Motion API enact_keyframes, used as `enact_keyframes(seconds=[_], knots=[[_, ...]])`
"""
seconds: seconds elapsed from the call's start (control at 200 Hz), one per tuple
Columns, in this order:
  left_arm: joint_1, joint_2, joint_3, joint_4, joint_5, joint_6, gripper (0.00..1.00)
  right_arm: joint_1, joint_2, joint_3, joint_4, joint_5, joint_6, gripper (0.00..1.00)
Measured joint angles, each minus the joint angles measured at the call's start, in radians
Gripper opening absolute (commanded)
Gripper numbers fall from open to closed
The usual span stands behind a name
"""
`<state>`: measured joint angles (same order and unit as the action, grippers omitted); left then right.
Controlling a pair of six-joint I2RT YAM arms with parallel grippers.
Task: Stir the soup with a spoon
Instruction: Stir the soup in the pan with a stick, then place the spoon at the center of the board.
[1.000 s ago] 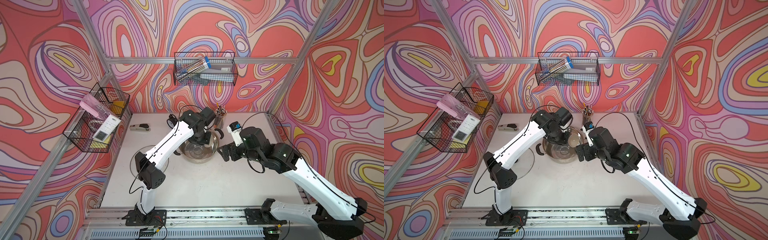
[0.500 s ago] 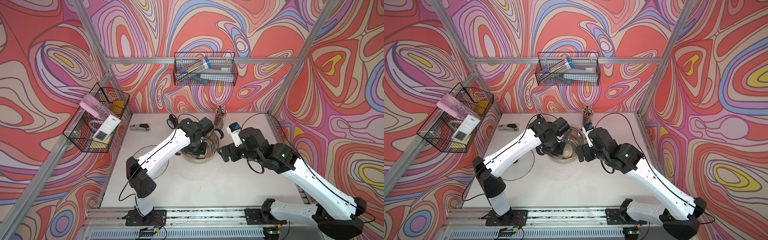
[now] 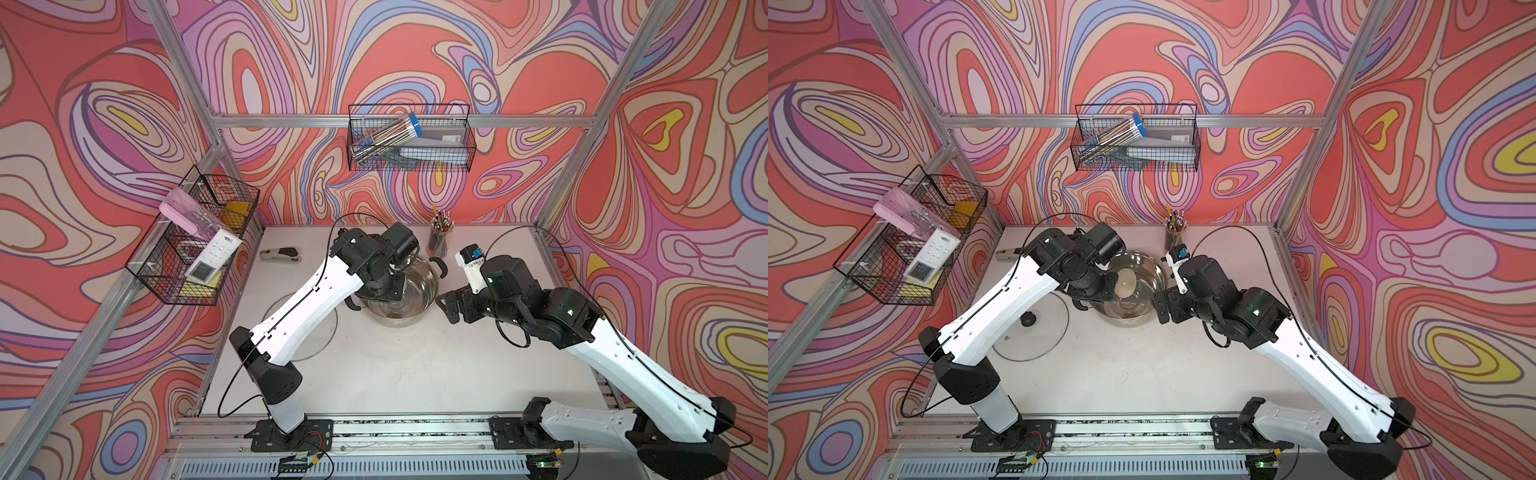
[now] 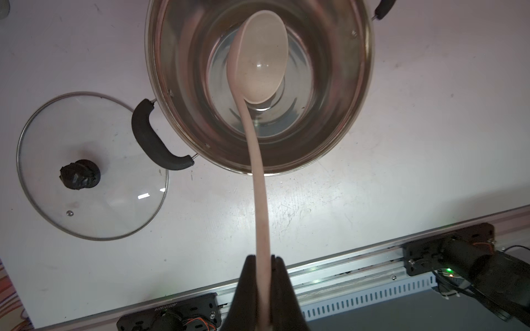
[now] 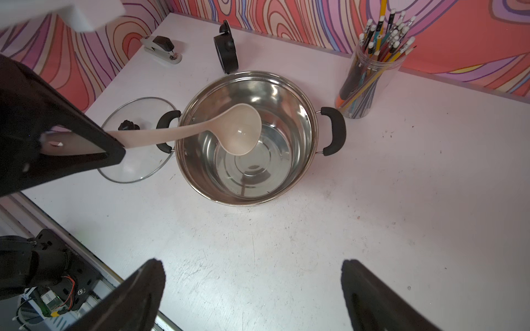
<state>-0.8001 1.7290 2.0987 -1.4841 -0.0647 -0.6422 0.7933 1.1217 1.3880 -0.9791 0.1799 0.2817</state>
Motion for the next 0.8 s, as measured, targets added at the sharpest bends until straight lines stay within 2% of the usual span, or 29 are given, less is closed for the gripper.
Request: enact_keyframes(seconds=[0.1,0.215,0.305,0.451,0.571,0.796], knots=[[-0.010,-0.005,0.066,0.040,0.032,0.009,0.00,0.000,-0.020,0.019,-0.019,0.035,0.000,0.98],[-0.045,-0.023,0.057,0.131,0.092,0.005,0.00,0.000,-0.047,0.065,-0.040,0.090,-0.003,0.98],[-0.096,-0.048,-0.025,0.262,0.152,-0.022,0.00,0.000,-0.069,0.109,-0.053,0.136,-0.004,0.98],[-0.179,-0.063,-0.240,0.570,0.277,-0.113,0.00,0.000,-0.108,0.179,-0.067,0.200,-0.004,0.98],[-0.213,0.001,-0.340,0.809,0.378,-0.201,0.00,0.000,-0.136,0.212,-0.069,0.224,-0.002,0.98],[-0.223,0.204,-0.401,1.182,0.520,-0.359,0.00,0.000,-0.150,0.203,-0.085,0.215,0.029,0.98]])
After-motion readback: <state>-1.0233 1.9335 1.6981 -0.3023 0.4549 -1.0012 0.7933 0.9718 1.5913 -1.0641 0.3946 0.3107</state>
